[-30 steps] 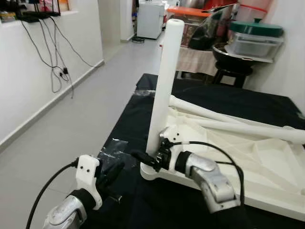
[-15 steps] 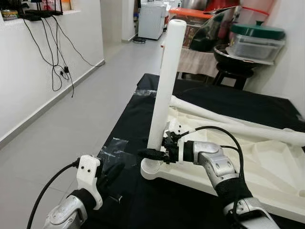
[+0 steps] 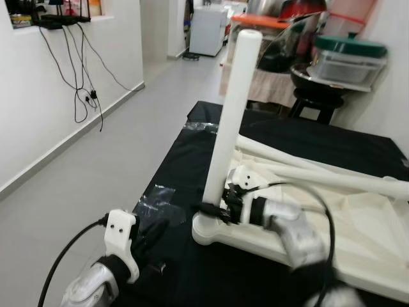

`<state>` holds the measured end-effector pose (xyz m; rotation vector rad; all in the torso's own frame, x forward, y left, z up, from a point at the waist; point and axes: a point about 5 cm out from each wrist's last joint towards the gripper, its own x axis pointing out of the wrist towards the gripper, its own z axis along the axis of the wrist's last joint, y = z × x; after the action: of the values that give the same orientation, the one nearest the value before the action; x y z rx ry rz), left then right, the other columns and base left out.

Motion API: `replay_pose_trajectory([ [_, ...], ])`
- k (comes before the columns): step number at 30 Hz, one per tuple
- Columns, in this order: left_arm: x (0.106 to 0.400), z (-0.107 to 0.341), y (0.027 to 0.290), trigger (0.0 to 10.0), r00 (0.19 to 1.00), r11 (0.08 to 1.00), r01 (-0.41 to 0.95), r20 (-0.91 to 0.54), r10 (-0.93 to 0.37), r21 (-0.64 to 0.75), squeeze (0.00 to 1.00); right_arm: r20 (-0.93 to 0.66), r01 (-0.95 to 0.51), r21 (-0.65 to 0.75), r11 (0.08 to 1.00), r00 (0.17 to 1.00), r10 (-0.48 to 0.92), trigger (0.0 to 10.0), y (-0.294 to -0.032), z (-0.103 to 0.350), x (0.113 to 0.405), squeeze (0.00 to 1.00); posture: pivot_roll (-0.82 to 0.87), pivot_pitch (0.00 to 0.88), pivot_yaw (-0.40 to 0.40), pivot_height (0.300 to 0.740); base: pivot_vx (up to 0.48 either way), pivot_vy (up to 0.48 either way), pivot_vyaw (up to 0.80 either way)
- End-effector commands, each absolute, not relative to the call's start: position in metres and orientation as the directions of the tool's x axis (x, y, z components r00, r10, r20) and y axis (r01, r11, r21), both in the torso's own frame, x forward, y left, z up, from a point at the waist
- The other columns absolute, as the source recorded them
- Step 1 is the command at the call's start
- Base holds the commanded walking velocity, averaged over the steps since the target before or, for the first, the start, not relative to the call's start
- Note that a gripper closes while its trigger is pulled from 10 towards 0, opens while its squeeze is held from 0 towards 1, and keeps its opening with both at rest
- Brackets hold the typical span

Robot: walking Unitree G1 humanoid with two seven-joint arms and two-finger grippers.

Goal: Building children table

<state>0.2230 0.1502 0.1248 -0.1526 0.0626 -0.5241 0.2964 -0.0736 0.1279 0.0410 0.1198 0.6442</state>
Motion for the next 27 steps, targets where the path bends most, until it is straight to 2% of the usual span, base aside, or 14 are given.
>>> replay_pose_trajectory([
  [1,0.222,0.124,0.152,10.0,0.862,0.854,0.495,-0.031,-0.506,-0.16,0.0,-0.245,-0.498,0.051,0.865,0.834,0.495,0.0,-0.078,0.104,0.289,0.0,0.1,0.0,-0.089,0.74,0.0,0.0,0.0],
  [9,0.224,0.124,0.151,10.0,0.857,0.849,0.504,-0.032,-0.515,-0.161,0.0,-0.222,-0.535,0.032,0.844,0.82,0.528,0.0,-0.077,0.107,0.302,0.0,0.12,0.0,-0.101,0.74,0.0,0.0,0.0],
  [10,0.224,0.124,0.151,10.0,0.859,0.85,0.501,-0.03,-0.512,-0.16,0.0,-0.228,-0.553,0.024,0.833,0.808,0.543,3.1,-0.074,0.108,0.3,0.0,0.12,0.0,-0.105,0.74,0.0,0.0,0.0],
  [11,0.224,0.124,0.151,10.0,0.859,0.85,0.501,-0.03,-0.512,-0.16,0.0,-0.228,-0.553,0.024,0.833,0.808,0.543,3.1,-0.074,0.108,0.3,0.0,0.12,0.0,-0.105,0.74,0.0,0.0,0.0],
  [12,0.224,0.124,0.15,10.0,0.861,0.853,0.498,-0.029,-0.508,-0.159,0.0,-0.225,-0.626,0.036,0.779,0.754,0.617,10.0,-0.067,0.11,0.297,1.0,0.12,0.0,-0.106,0.74,0.0,0.0,0.0],
  [14,0.224,0.124,0.15,10.0,0.864,0.855,0.493,-0.026,-0.503,-0.159,0.0,-0.192,-0.731,0.066,0.68,0.659,0.727,10.0,-0.056,0.119,0.292,1.0,0.12,0.0,-0.107,0.74,0.0,0.0,0.0],
  [15,0.224,0.124,0.15,10.0,0.864,0.855,0.493,-0.026,-0.503,-0.159,0.0,-0.192,-0.731,0.066,0.68,0.659,0.727,10.0,-0.056,0.119,0.292,1.0,0.12,0.0,-0.107,0.74,0.0,0.0,0.0],
  [17,0.224,0.124,0.149,10.0,0.864,0.855,0.493,-0.025,-0.503,-0.16,0.0,-0.115,-0.801,0.082,0.593,0.583,0.804,10.0,-0.052,0.135,0.296,1.0,0.12,0.0,-0.107,0.74,0.0,0.0,0.0],
  [18,0.225,0.124,0.149,10.0,0.863,0.853,0.495,-0.025,-0.505,-0.162,0.0,-0.073,-0.874,0.036,0.485,0.482,0.873,10.0,-0.053,0.147,0.298,1.0,0.12,0.0,-0.106,0.74,0.0,0.0,0.0],
  [19,0.225,0.124,0.149,10.0,0.863,0.853,0.495,-0.025,-0.505,-0.162,0.0,-0.073,-0.874,0.036,0.485,0.482,0.873,10.0,-0.053,0.147,0.298,1.0,0.12,0.0,-0.106,0.74,0.0,0.0,0.0],
  [20,0.225,0.124,0.149,10.0,0.862,0.853,0.496,-0.025,-0.507,-0.163,0.0,-0.071,-0.941,-0.012,0.339,0.339,0.938,10.0,-0.057,0.157,0.299,0.96,0.12,0.0,-0.107,0.74,0.0,0.0,0.0],
  [22,0.225,0.124,0.149,10.0,0.862,0.852,0.497,-0.025,-0.507,-0.163,0.0,-0.075,-0.953,-0.024,0.302,0.303,0.95,10.0,-0.058,0.159,0.3,0.96,0.12,0.0,-0.107,0.74,0.0,0.0,0.0],
  [23,0.225,0.124,0.149,10.0,0.862,0.853,0.496,-0.025,-0.507,-0.163,0.0,-0.081,-0.963,-0.033,0.267,0.269,0.96,10.0,-0.061,0.162,0.305,0.0,0.12,0.0,-0.107,0.74,0.0,0.0,0.0],
  [27,0.226,0.123,0.149,10.0,0.863,0.854,0.494,-0.025,-0.504,-0.163,0.0,-0.102,-0.984,-0.046,0.171,0.175,0.979,10.0,-0.07,0.17,0.318,0.0,0.12,0.0,-0.107,0.74,0.0,0.0,0.0],
])
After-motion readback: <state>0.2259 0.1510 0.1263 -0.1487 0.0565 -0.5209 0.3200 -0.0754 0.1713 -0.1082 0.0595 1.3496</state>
